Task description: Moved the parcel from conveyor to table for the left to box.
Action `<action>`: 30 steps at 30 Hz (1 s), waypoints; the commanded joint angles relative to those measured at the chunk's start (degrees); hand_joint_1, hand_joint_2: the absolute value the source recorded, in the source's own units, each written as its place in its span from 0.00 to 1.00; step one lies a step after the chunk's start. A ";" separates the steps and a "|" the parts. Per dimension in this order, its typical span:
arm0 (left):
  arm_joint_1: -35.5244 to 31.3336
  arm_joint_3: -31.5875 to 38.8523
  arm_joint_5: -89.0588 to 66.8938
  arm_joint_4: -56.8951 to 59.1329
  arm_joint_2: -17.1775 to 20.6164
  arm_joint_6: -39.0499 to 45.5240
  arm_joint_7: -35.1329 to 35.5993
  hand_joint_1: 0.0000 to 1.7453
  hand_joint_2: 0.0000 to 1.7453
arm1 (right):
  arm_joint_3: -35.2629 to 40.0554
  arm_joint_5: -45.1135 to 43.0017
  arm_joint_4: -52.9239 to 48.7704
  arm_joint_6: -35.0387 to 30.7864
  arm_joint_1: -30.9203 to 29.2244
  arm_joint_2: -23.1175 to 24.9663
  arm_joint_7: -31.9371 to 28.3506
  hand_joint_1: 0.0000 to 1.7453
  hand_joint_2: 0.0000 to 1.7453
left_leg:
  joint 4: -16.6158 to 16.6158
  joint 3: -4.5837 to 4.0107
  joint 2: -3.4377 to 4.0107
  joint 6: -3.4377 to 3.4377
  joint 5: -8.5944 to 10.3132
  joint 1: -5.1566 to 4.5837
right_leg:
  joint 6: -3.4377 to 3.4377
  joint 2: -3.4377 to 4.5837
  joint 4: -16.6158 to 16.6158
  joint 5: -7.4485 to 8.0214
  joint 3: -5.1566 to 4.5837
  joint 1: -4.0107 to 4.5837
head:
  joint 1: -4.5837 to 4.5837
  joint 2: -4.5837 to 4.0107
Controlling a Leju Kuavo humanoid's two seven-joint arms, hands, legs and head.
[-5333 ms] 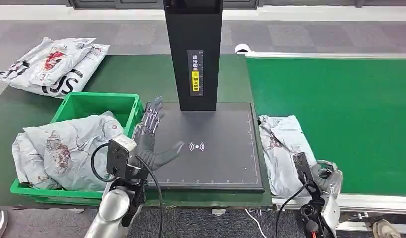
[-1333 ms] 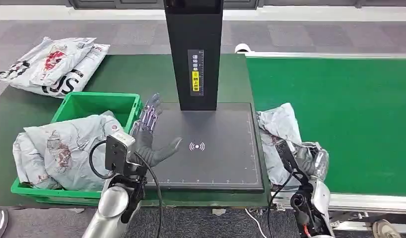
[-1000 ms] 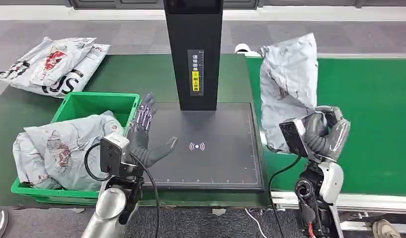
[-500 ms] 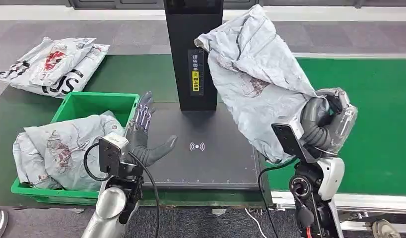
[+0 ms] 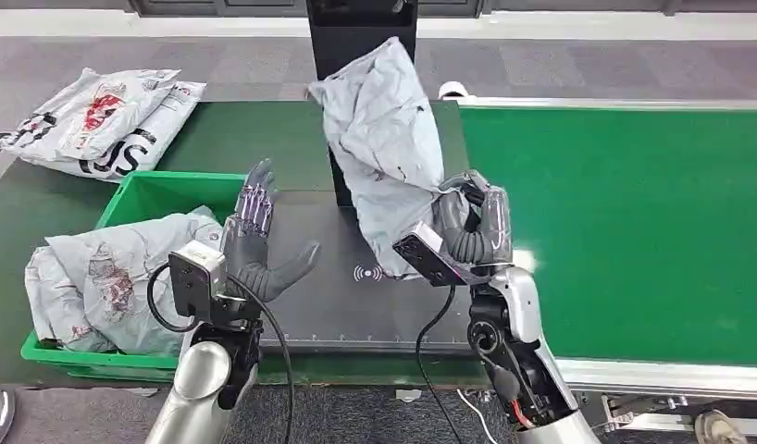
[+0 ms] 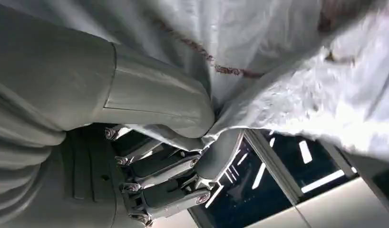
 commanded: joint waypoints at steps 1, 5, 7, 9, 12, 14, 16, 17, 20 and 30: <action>-2.06 2.21 0.42 2.69 0.77 0.68 0.00 0.00 1.00 | 4.50 -1.84 12.74 4.37 -4.76 1.00 1.58 1.00 1.00 | -0.08 0.17 0.17 0.02 -0.02 0.00 | -0.03 0.11 -0.09 0.03 0.12 0.01 | -0.02 0.00; -2.45 2.54 0.62 2.49 0.89 1.31 0.27 0.00 1.00 | 4.08 -2.95 25.53 3.50 -8.19 2.88 2.94 1.00 1.00 | -0.08 0.19 0.28 0.01 -0.03 0.03 | -0.05 0.21 -0.11 0.07 0.12 0.04 | -0.02 0.00; -2.39 2.72 0.62 2.43 0.78 1.37 0.27 0.00 1.00 | 3.93 -3.19 29.06 3.19 -8.76 2.94 2.49 1.00 1.00 | -0.07 0.17 0.20 0.01 -0.02 0.03 | -0.05 0.14 -0.10 0.05 0.13 0.05 | -0.02 -0.02; -2.41 2.80 0.61 2.41 0.65 1.39 0.27 0.00 1.00 | 3.92 -3.28 30.26 3.32 -8.81 3.05 2.55 1.00 1.00 | -0.18 0.29 0.24 0.00 0.01 0.02 | -0.07 0.14 -0.19 0.08 0.21 0.05 | -0.02 -0.02; -2.28 3.37 0.42 2.30 0.22 1.10 1.00 0.00 1.00 | 3.49 -3.29 31.45 3.83 -8.66 3.26 1.82 1.00 1.00 | -0.04 0.11 0.09 0.02 -0.02 0.02 | -0.02 0.05 -0.07 0.02 0.08 0.03 | -0.02 0.00; -2.33 3.69 0.46 2.08 0.16 1.12 1.08 0.00 1.00 | 3.92 -3.13 32.81 4.99 -8.33 3.38 2.85 1.00 1.00 | -0.12 0.24 0.18 0.02 -0.03 0.01 | -0.03 0.11 -0.14 0.02 0.19 0.03 | 0.00 -0.02; -2.42 3.94 0.42 2.03 0.28 1.19 1.10 0.00 1.00 | 4.20 -3.34 32.58 6.46 -7.82 3.31 4.00 1.00 1.00 | -0.13 0.28 0.18 0.02 -0.04 0.02 | -0.04 0.09 -0.17 0.01 0.24 0.05 | -0.02 0.00; -2.55 4.12 0.41 2.03 0.44 1.28 1.10 0.00 1.00 | 4.19 -3.33 31.91 8.07 -7.29 3.18 6.18 1.00 1.00 | -0.07 0.17 0.08 0.02 -0.03 0.03 | -0.03 0.03 -0.11 0.00 0.16 0.04 | 0.00 0.00; -2.44 4.20 0.37 1.75 0.43 1.35 1.11 0.00 1.00 | 4.08 -2.74 31.26 8.06 -6.99 2.70 8.47 0.87 1.00 | -0.05 0.11 0.06 0.02 -0.02 0.00 | -0.02 0.01 -0.06 0.00 0.09 0.01 | -0.02 -0.02; -1.53 4.43 -0.21 0.69 0.43 1.48 1.45 0.00 1.00 | 1.10 -4.92 26.32 2.92 -4.99 1.18 7.41 0.00 1.00 | -0.04 0.09 0.01 0.03 -0.01 0.01 | -0.02 -0.04 -0.08 -0.01 0.08 0.02 | -0.02 -0.02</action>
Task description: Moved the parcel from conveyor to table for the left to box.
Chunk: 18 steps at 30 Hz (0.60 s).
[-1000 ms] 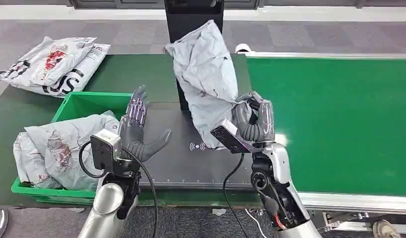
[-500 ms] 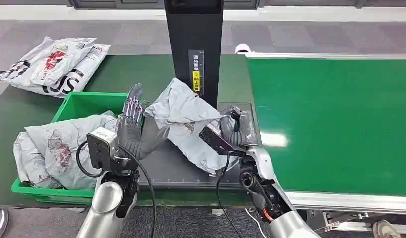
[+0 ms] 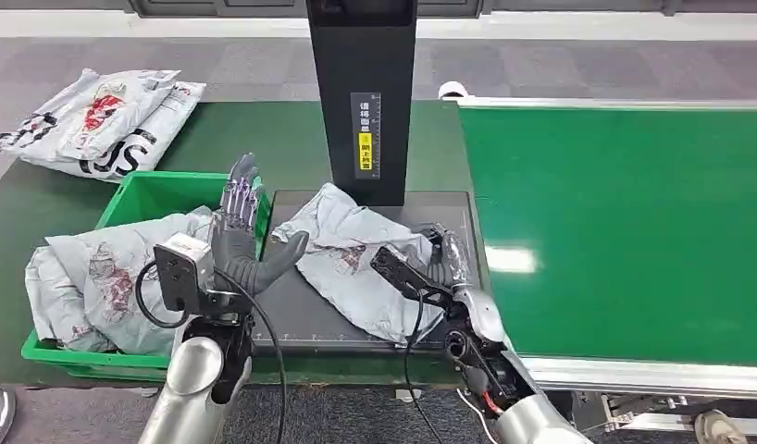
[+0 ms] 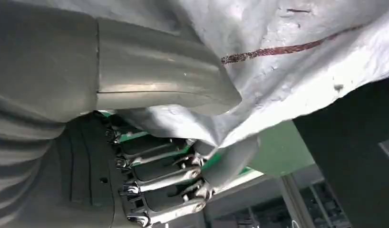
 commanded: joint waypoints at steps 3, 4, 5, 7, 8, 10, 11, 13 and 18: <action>-0.42 2.86 -1.17 0.78 0.25 0.09 0.79 0.00 1.00 | -2.11 -2.44 -7.09 -4.81 2.28 -3.38 -1.68 0.00 1.00 | -0.07 0.11 -0.04 0.02 -0.01 0.01 | -0.02 -0.11 -0.09 -0.03 0.14 0.03 | 0.00 0.00; -0.34 2.89 -1.21 0.72 0.23 0.08 0.80 0.00 1.00 | -2.17 -2.48 -8.35 -4.69 2.83 -3.53 -1.59 0.00 1.00 | -0.05 0.08 -0.05 0.02 0.00 0.00 | -0.02 -0.11 -0.06 -0.03 0.11 0.01 | 0.00 -0.02; -0.34 2.89 -1.21 0.72 0.23 0.08 0.80 0.00 1.00 | -2.17 -2.48 -8.35 -4.69 2.83 -3.53 -1.59 0.00 1.00 | -0.04 0.06 -0.05 0.02 0.00 0.00 | -0.01 -0.10 -0.06 -0.03 0.09 0.02 | 0.02 -0.02; -0.34 2.89 -1.21 0.72 0.23 0.08 0.80 0.00 1.00 | -2.17 -2.48 -8.35 -4.69 2.83 -3.53 -1.59 0.00 1.00 | -0.06 0.10 -0.01 0.03 -0.01 0.00 | -0.02 -0.07 -0.07 -0.02 0.12 0.01 | 0.00 0.00; -0.34 2.89 -1.21 0.72 0.23 0.08 0.80 0.00 1.00 | -2.17 -2.48 -8.35 -4.69 2.83 -3.53 -1.59 0.00 1.00 | -0.04 0.06 -0.01 0.01 -0.01 -0.01 | -0.01 -0.04 -0.03 -0.02 0.06 -0.01 | 0.02 0.00; -0.34 2.89 -1.21 0.72 0.23 0.08 0.80 0.00 1.00 | -2.17 -2.48 -8.35 -4.69 2.83 -3.53 -1.59 0.00 1.00 | -0.04 0.09 0.00 0.01 -0.01 0.02 | -0.02 -0.06 -0.07 -0.01 0.11 0.04 | 0.00 0.00; -0.38 2.88 -1.22 0.71 0.22 0.08 0.81 0.00 1.00 | -2.09 -2.48 -8.33 -4.66 2.94 -3.38 -1.59 0.00 1.00 | -0.05 0.09 0.01 0.01 0.00 0.00 | -0.02 -0.04 -0.06 -0.01 0.09 0.01 | 0.00 0.00; -0.15 3.02 -1.46 0.67 0.15 0.01 0.89 0.00 1.00 | -2.72 -2.33 -11.59 -5.58 4.13 -3.89 -0.95 0.00 1.00 | -0.07 0.10 0.01 0.01 0.00 0.00 | -0.02 -0.05 -0.08 0.00 0.11 0.02 | 0.00 0.00; 0.35 2.67 -5.42 1.20 0.47 1.56 1.67 0.00 1.00 | -6.04 -3.96 -29.50 -10.76 11.10 -5.92 -4.29 0.00 1.00 | -0.09 0.12 -0.14 0.02 0.00 0.00 | -0.02 -0.23 -0.10 -0.07 0.18 0.01 | 0.00 0.00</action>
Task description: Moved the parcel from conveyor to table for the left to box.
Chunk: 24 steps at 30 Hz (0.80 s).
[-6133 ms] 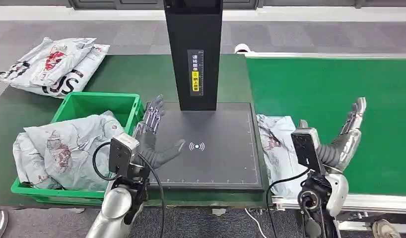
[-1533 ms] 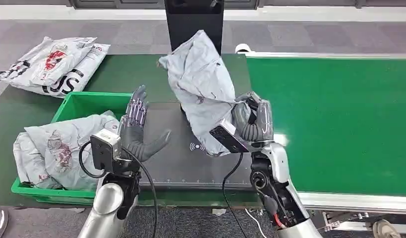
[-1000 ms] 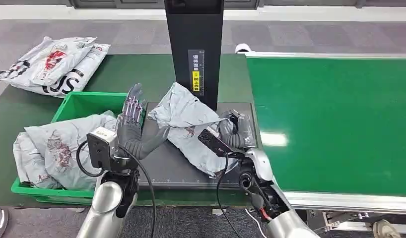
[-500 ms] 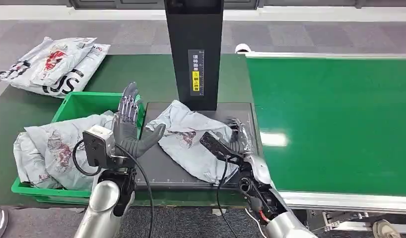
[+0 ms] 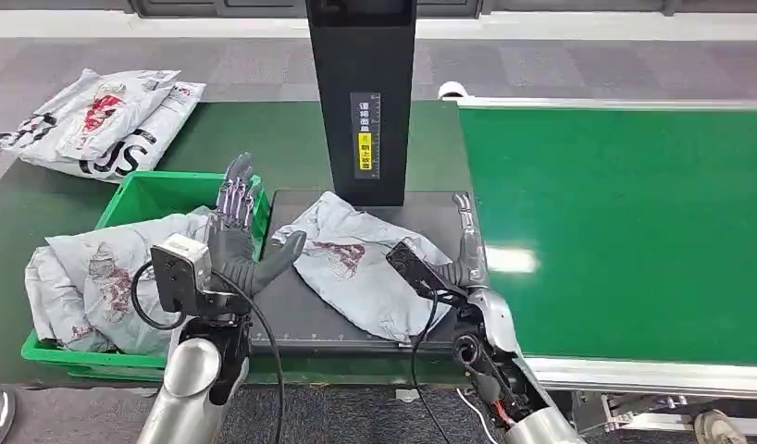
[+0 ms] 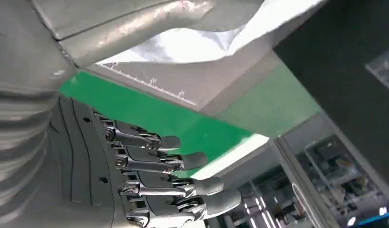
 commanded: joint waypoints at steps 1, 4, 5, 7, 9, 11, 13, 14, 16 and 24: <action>-0.47 1.90 -8.85 3.30 0.53 4.21 1.85 0.00 1.00 | -6.59 -2.27 -24.83 -9.00 8.90 -3.71 -6.24 0.00 1.00 | -0.05 0.04 -0.11 0.02 -0.01 -0.01 | -0.01 -0.17 -0.05 -0.05 0.09 0.00 | 0.00 0.00; -1.28 1.40 -10.16 6.64 -0.27 3.77 1.57 0.00 1.00 | -13.04 -6.71 -35.71 -11.89 12.91 -0.84 -19.44 0.00 1.00 | -0.06 0.09 -0.21 0.03 -0.03 -0.01 | -0.02 -0.27 -0.07 -0.10 0.18 0.00 | 0.00 0.00; -1.55 0.94 -11.12 7.81 -0.47 3.99 0.97 0.00 1.00 | -16.47 -7.14 -37.93 -11.89 14.06 1.61 -24.81 0.00 1.00 | -0.05 0.01 -0.21 0.02 0.00 -0.04 | -0.01 -0.25 -0.03 -0.08 0.08 -0.03 | 0.02 0.00; -2.88 -1.09 -15.93 11.14 -0.49 5.56 1.07 0.00 1.00 | -20.25 -11.08 -41.94 -11.89 15.61 4.68 -33.18 0.00 1.00 | -0.05 0.03 -0.24 0.01 -0.02 -0.05 | -0.03 -0.29 0.00 -0.11 0.08 -0.04 | 0.00 0.00; -5.30 -3.41 -19.16 16.39 -0.88 4.28 1.79 0.00 1.00 | -22.51 -13.89 -44.50 -11.89 16.46 7.10 -39.26 0.00 1.00 | -0.04 0.02 -0.31 0.00 -0.01 -0.05 | -0.03 -0.36 0.00 -0.12 0.09 -0.04 | 0.00 0.00; -8.05 -5.63 -21.25 22.81 -1.94 3.66 1.73 0.00 1.00 | -22.67 -14.99 -45.37 -11.89 16.91 7.80 -40.90 0.00 1.00 | -0.03 0.00 -0.34 -0.02 -0.01 -0.02 | -0.03 -0.38 -0.02 -0.11 0.08 -0.01 | 0.00 0.00; -11.32 -7.25 -21.82 30.49 -3.16 3.50 1.10 0.00 1.00 | -22.62 -15.78 -45.13 -11.89 16.25 8.30 -42.03 0.00 1.00 | -0.07 0.05 -0.51 -0.01 0.06 -0.01 | -0.02 -0.58 -0.12 -0.10 0.18 0.01 | 0.00 -0.02; -12.10 -7.56 -21.73 32.52 -3.56 3.45 0.89 0.00 1.00 | -22.54 -15.97 -44.94 -11.89 16.00 8.35 -42.15 0.00 1.00 | -0.05 0.00 -0.41 0.00 0.05 -0.06 | 0.00 -0.46 -0.06 -0.09 0.07 -0.05 | 0.00 0.00; -14.67 -8.45 -21.58 38.77 -4.85 3.65 0.16 0.00 1.00 | -22.65 -16.80 -44.51 -11.89 14.84 8.58 -43.39 0.00 1.00 | -0.05 0.06 -0.24 0.00 0.02 -0.05 | 0.01 -0.29 -0.09 -0.05 0.11 -0.04 | 0.00 -0.02; -21.28 -14.87 -24.52 55.36 -9.18 3.19 -0.50 0.00 1.00 | -22.23 -18.97 -47.10 -11.89 12.46 8.47 -43.91 0.00 1.00 | -0.08 0.11 -0.14 0.09 0.12 -0.04 | 0.05 -0.34 -0.19 0.12 0.20 -0.02 | 0.00 -0.02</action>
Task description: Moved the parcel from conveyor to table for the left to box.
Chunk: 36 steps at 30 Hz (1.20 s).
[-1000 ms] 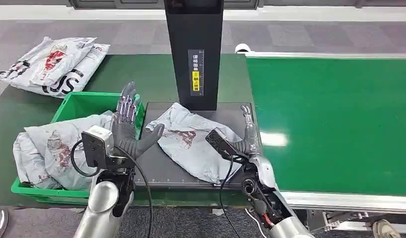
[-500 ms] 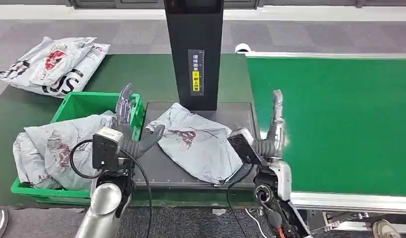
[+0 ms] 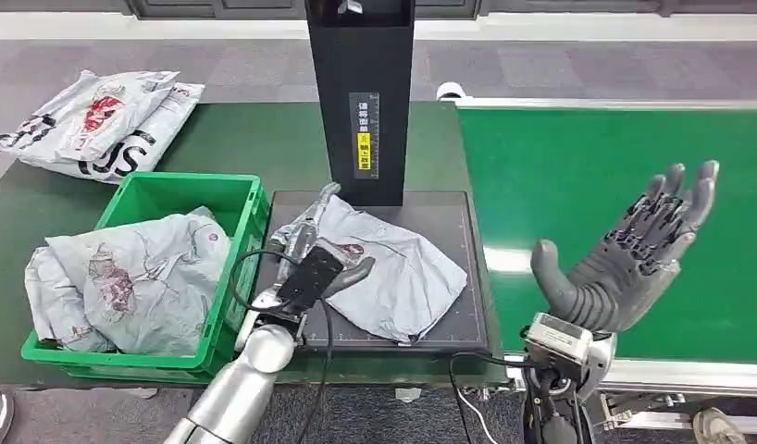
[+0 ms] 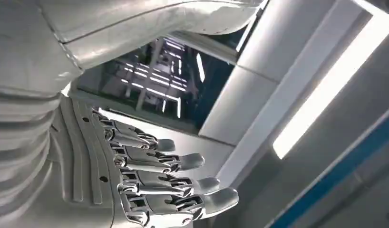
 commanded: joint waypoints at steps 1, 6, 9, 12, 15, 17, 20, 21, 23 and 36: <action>-10.51 -9.76 -2.91 25.41 -3.98 -1.12 0.13 0.00 1.00 | -4.03 -1.79 -3.27 0.19 -2.49 1.06 -0.13 0.00 1.00 | -0.08 0.09 -0.28 0.02 0.04 0.02 | -0.03 -0.35 -0.11 -0.04 0.22 0.04 | 0.00 -0.02; -10.62 -10.48 -3.37 26.31 -4.15 -1.54 0.10 0.00 1.00 | -3.79 -1.98 -3.04 0.19 -2.62 0.97 -0.13 0.00 1.00 | -0.10 0.11 -0.16 0.02 0.02 0.03 | -0.03 -0.22 -0.13 -0.03 0.22 0.05 | 0.00 0.00; -10.92 -11.00 -3.71 26.98 -4.22 -1.87 0.08 0.00 1.00 | -3.80 -1.93 -3.01 0.19 -2.64 1.00 -0.13 0.00 1.00 | -0.05 0.07 -0.07 0.01 -0.01 0.00 | -0.03 -0.09 -0.05 -0.03 0.11 0.02 | 0.00 0.00; -13.53 -14.19 -5.79 35.80 -7.87 -4.92 4.64 0.00 1.00 | -2.76 -1.68 -0.31 0.19 -3.90 2.06 -0.13 0.00 1.00 | -0.01 0.02 -0.10 0.01 0.00 0.02 | -0.01 -0.13 -0.02 -0.03 0.09 0.04 | 0.00 -0.02; -14.23 -18.54 -5.03 37.47 -7.87 -3.90 7.52 0.00 1.00 | -2.62 -1.31 0.31 0.19 -4.07 2.97 -0.13 0.00 1.00 | -0.06 0.09 -0.05 0.02 0.00 0.00 | -0.01 -0.09 -0.07 -0.02 0.15 0.02 | 0.02 0.00; -14.74 -20.73 -4.67 38.23 -7.87 -3.27 8.98 0.00 1.00 | -2.57 -1.58 -0.26 0.19 -3.66 2.97 -0.13 0.00 1.00 | -0.08 0.11 0.02 0.03 -0.01 0.04 | -0.02 -0.03 -0.13 0.01 0.19 0.05 | 0.00 0.00; -15.84 -24.68 -6.17 40.10 -7.87 -0.51 11.89 0.00 1.00 | -1.95 -1.80 -1.44 0.19 -2.93 2.97 -0.13 0.00 1.00 | -0.04 0.05 0.01 0.01 -0.02 0.01 | -0.02 -0.04 -0.05 -0.02 0.12 0.02 | 0.02 -0.02; -15.88 -25.09 -6.30 40.23 -7.87 -0.22 12.22 0.00 1.00 | -1.91 -1.88 -1.63 0.19 -2.85 2.97 -0.13 0.00 1.00 | -0.09 0.11 0.03 0.01 -0.02 0.02 | -0.05 -0.04 -0.09 -0.02 0.17 0.03 | 0.02 0.00; -15.88 -25.09 -6.30 40.23 -7.87 -0.22 12.22 0.00 1.00 | -1.91 -1.88 -1.63 0.19 -2.85 2.97 -0.13 0.00 1.00 | -0.10 0.11 -0.01 0.00 -0.01 0.01 | -0.05 -0.08 -0.08 -0.03 0.17 0.03 | 0.00 0.00; -16.43 -37.00 -10.44 41.28 -7.87 1.12 19.17 1.00 1.00 | -2.32 -2.80 -3.21 0.19 -3.32 2.97 1.28 0.00 1.00 | -0.03 0.02 0.01 0.01 -0.02 0.00 | -0.01 0.00 -0.03 -0.01 0.09 0.01 | 0.02 0.00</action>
